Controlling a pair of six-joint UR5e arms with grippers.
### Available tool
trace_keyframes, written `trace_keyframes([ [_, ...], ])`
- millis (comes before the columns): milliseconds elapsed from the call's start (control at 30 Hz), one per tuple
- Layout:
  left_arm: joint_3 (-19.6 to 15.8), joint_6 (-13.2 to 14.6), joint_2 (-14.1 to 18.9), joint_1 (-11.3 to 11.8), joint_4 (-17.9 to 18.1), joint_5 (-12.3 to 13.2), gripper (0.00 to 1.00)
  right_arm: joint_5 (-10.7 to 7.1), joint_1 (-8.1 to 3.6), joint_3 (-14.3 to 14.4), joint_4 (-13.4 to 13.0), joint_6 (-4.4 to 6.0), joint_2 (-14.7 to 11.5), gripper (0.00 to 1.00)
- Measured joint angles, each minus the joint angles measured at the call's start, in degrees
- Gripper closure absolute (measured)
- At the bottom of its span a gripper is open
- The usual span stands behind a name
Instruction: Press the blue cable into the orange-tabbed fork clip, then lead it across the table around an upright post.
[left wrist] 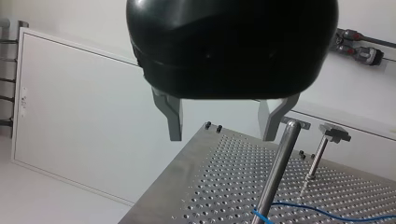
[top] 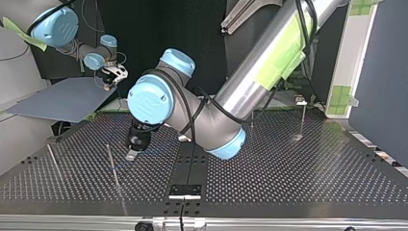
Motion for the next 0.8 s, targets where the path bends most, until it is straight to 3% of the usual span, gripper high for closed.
trace_keyframes([
  [633, -0.4, -0.4, -0.7, -0.4, -0.7, -1.9, 0.14, -0.67, 0.19, -0.2, 0.3, 0.01, 0.0, 1.0],
  [800, -0.4, -0.5, -0.7, -0.4, -1.1, -3.5, 0.14, -0.7, 0.31, -0.2, 0.3, 0.0, 0.0, 1.0],
])
